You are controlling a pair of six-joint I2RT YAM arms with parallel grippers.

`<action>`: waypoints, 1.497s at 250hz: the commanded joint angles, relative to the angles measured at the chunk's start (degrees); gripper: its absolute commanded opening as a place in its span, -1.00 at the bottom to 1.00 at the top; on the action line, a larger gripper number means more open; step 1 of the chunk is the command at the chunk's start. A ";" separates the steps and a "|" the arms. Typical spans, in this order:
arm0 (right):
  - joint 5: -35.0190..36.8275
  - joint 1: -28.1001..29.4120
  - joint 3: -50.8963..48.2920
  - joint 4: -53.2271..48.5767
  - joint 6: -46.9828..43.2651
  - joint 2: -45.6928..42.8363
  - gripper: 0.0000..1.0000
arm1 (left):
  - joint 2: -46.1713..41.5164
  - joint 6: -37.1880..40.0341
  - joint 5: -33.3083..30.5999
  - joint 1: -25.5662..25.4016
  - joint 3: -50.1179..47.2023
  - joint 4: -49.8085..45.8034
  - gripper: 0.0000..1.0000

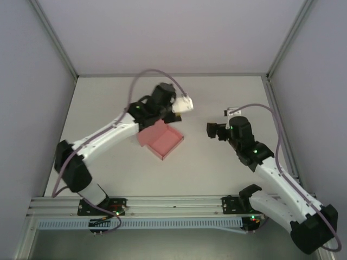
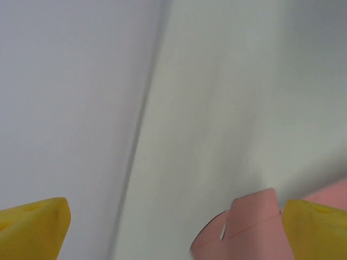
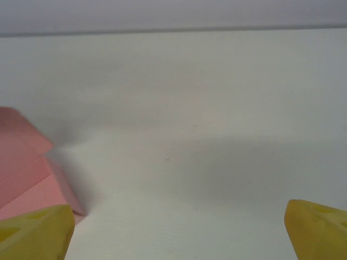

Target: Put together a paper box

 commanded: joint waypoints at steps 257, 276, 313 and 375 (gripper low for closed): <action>10.59 17.76 21.05 -3.63 24.16 49.58 -1.00 | -23.65 -67.04 5.09 21.72 -29.46 0.52 0.99; 11.78 19.39 18.86 -3.54 30.82 49.47 -1.00 | -22.53 -66.30 6.97 21.69 -29.71 1.89 1.00; 13.97 21.04 16.56 -1.48 34.77 48.85 -0.72 | -20.10 -61.96 12.94 21.72 -30.35 4.72 0.99; 17.30 21.66 17.17 -1.41 24.06 38.27 0.23 | -17.84 -51.76 23.06 21.78 -29.52 8.35 0.99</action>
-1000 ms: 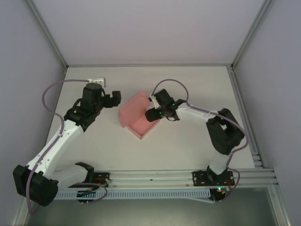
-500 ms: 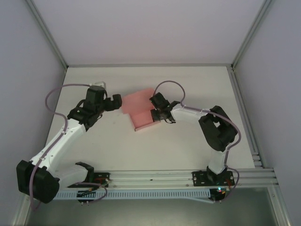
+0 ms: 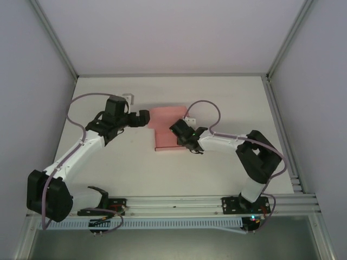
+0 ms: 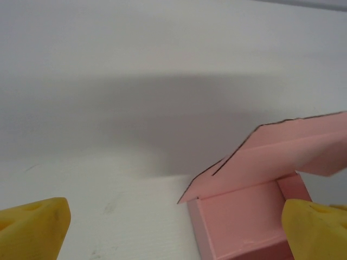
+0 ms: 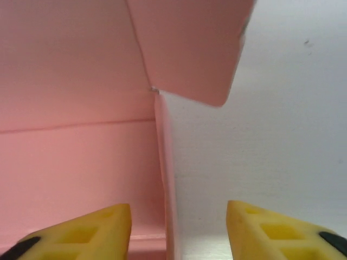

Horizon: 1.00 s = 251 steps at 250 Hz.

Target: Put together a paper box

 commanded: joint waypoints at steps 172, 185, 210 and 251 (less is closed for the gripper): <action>-20.47 -14.25 10.89 0.49 -43.42 -0.53 -0.10 | 21.12 29.45 22.34 3.21 12.41 -5.75 0.25; -20.15 -14.23 10.86 0.78 -42.64 -0.54 -0.26 | 21.66 29.52 22.38 3.05 12.65 -6.02 0.06; -20.21 -14.16 10.59 1.35 -42.30 -1.08 -0.44 | 22.80 29.44 22.29 2.52 13.52 -6.64 -0.40; -21.74 -14.08 10.62 1.81 -40.63 -1.87 -0.84 | 22.88 24.24 17.58 1.04 15.07 -6.40 -1.00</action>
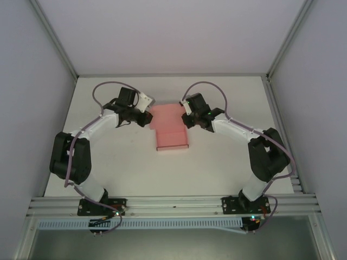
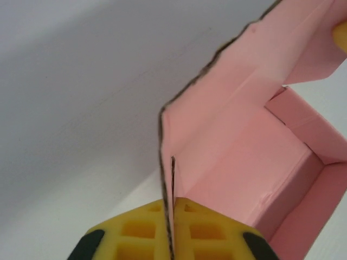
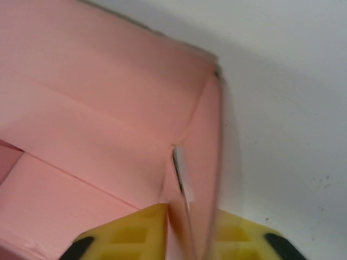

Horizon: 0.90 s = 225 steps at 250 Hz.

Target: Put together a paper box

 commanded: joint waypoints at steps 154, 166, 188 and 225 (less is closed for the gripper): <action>11.41 4.52 -10.83 42.06 28.16 2.39 -1.00 | -2.12 -45.12 -28.68 -9.65 -7.30 27.73 -1.00; 12.47 5.17 -10.55 42.47 27.02 2.93 -1.00 | -1.76 -45.29 -29.61 -9.93 -6.81 26.37 -1.00; 14.82 6.07 -12.16 44.27 26.53 3.03 -1.00 | -1.75 -45.16 -29.89 -10.18 -7.66 27.11 -1.00; 15.64 6.53 -15.53 47.06 25.01 3.51 -1.00 | -4.12 -43.71 -29.45 -10.94 -12.45 33.01 -1.00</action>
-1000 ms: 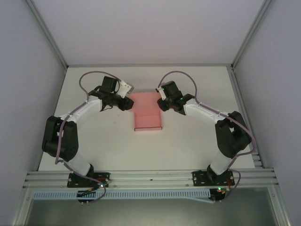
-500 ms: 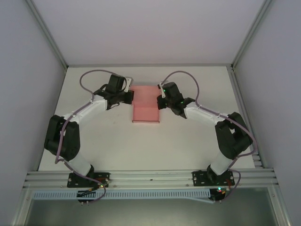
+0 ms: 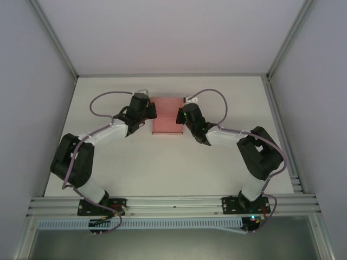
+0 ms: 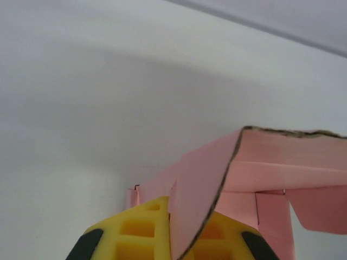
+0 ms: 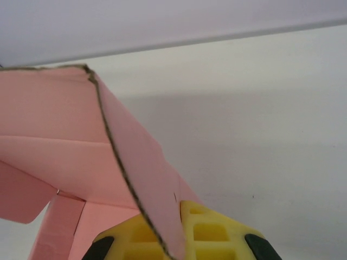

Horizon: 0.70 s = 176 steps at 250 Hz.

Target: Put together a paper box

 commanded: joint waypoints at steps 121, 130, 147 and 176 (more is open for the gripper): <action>-3.96 2.08 -16.89 28.38 -4.53 3.14 -0.87 | -7.13 4.80 2.88 -6.23 -19.46 19.19 -1.00; -2.64 2.52 -18.68 30.02 -6.14 2.65 -0.87 | -7.40 5.99 2.87 -6.96 -20.03 19.52 -0.95; -2.10 3.14 -22.05 34.12 -10.58 2.29 -0.87 | -7.92 9.09 1.64 -8.34 -21.62 20.37 -0.82; -5.19 3.13 -25.42 36.26 -14.83 1.85 -0.87 | -9.48 10.59 -0.48 -8.90 -26.47 22.88 -0.69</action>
